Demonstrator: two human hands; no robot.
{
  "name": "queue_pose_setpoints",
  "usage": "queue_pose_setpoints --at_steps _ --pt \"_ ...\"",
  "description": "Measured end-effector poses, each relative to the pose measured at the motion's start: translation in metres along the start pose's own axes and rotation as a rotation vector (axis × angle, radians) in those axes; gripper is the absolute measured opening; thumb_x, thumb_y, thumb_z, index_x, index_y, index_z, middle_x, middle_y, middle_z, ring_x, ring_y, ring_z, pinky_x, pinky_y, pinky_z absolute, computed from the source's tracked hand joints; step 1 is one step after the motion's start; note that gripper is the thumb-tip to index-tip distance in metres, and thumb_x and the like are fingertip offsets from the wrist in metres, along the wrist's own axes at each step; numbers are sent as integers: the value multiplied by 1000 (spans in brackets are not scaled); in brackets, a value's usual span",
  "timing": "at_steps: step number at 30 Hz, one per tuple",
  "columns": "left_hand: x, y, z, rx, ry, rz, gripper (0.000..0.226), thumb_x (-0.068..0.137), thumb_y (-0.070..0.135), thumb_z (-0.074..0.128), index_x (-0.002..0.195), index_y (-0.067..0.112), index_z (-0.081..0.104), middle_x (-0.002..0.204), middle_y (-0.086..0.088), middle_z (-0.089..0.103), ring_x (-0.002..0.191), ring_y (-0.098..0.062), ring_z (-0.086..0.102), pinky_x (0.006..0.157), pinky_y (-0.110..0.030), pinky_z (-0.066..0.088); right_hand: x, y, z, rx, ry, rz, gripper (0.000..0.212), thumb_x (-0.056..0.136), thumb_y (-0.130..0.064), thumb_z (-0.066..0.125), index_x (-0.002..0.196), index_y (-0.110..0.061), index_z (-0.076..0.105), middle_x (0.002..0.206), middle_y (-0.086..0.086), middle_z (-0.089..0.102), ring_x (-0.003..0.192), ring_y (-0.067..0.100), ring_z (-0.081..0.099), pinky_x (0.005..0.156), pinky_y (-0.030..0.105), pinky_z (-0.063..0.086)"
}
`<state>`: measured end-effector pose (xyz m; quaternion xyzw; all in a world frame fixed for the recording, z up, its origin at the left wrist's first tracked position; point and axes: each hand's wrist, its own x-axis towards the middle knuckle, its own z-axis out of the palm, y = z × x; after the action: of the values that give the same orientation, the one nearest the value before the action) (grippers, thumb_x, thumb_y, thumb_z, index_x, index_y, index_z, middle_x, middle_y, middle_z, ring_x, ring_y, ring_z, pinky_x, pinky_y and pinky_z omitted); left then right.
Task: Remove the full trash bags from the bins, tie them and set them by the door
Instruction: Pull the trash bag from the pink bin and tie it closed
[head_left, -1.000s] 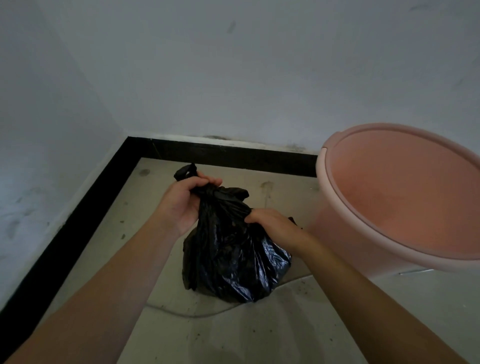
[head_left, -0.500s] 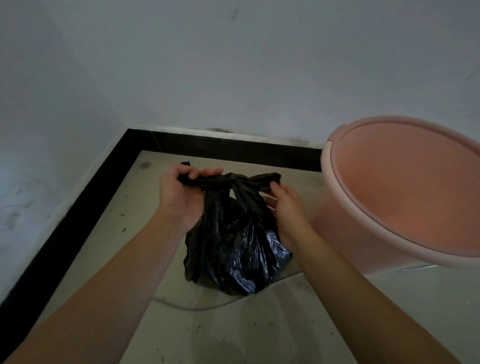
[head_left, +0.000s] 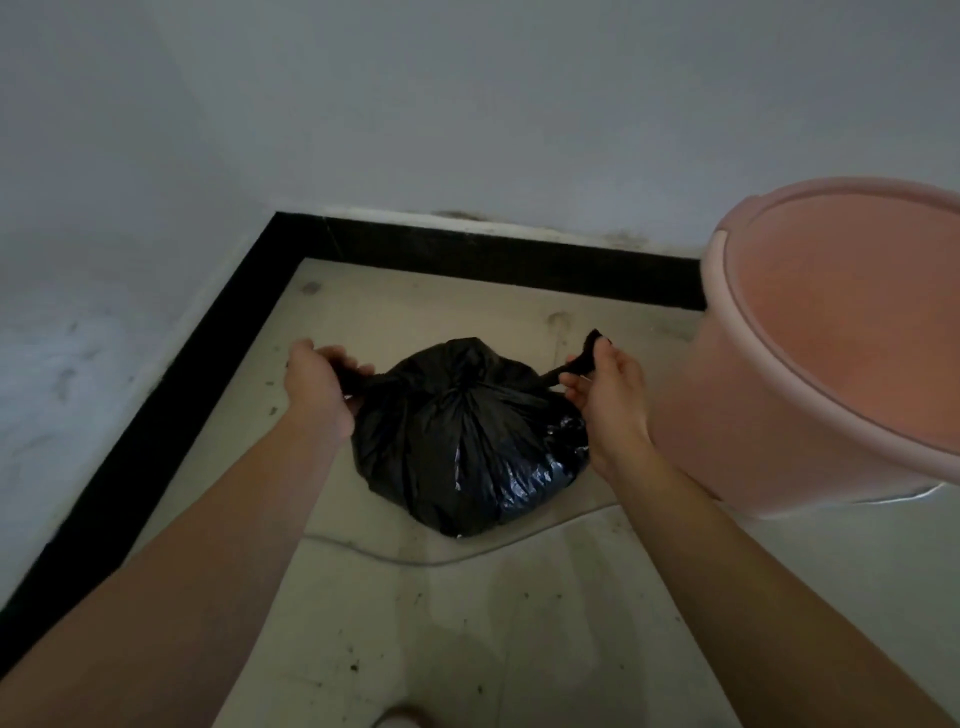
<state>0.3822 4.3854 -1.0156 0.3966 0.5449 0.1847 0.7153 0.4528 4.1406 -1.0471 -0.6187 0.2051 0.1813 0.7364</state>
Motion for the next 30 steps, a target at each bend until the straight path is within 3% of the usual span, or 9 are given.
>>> queue_pose_setpoints --at_steps 3,7,11,14,17,22,24,27,30 --pt "3 -1 -1 439 -15 27 70 104 55 13 84 11 63 86 -10 63 77 -24 61 68 -33 46 3 7 -4 -454 -87 -4 101 73 -91 42 148 -24 39 144 7 48 129 26 49 106 46 42" --pt "0 1 -4 917 -44 93 89 95 72 0 89 7 59 85 -14 70 58 -24 62 53 -28 36 6 17 -8 -961 -42 -3 137 52 -106 3 136 -11 56 138 19 52 129 38 46 110 54 35" --pt "-7 14 3 868 -256 45 76 94 76 30 96 6 59 93 -12 69 51 -19 67 41 -24 42 10 30 -6 -1086 -134 -165 102 75 -90 10 123 -20 67 141 15 51 135 38 39 112 56 31" --pt "-13 15 12 533 -469 87 39 83 29 80 107 3 64 106 -13 66 69 -14 73 59 -21 57 5 31 1 -899 -186 -420 60 96 -66 32 110 -24 72 118 5 64 115 26 58 97 45 48" --pt "-22 10 25 295 -589 158 25 81 -6 74 104 3 68 95 -8 71 81 -12 74 69 -16 55 -8 8 11 -509 -174 -412 36 105 -45 39 101 -24 68 99 -5 70 96 8 65 80 27 50" --pt "-37 31 56 -197 -682 149 13 92 -1 65 85 10 69 74 -1 69 63 -6 65 56 -14 52 -14 -22 28 -279 -113 -528 36 106 -41 38 103 -20 68 100 -6 72 95 3 67 85 22 51" --pt "-37 26 59 -122 -677 157 17 92 9 70 108 4 69 87 -2 71 71 -7 65 64 -18 54 -7 -25 34 -299 -104 -533 35 106 -39 39 109 -18 66 102 -6 70 93 -6 63 84 13 48" --pt "-26 -1 50 384 -634 188 49 92 22 72 135 3 59 101 1 69 86 -9 63 86 -30 48 9 -13 36 -452 -192 -404 40 104 -45 41 123 -18 63 114 -2 69 108 9 64 92 24 50" --pt "-24 -20 48 623 -591 207 43 93 32 70 131 16 60 94 4 65 80 -9 56 73 -26 42 14 3 26 -551 -224 -338 19 103 -34 49 112 -23 62 104 -6 65 108 14 62 82 17 45"
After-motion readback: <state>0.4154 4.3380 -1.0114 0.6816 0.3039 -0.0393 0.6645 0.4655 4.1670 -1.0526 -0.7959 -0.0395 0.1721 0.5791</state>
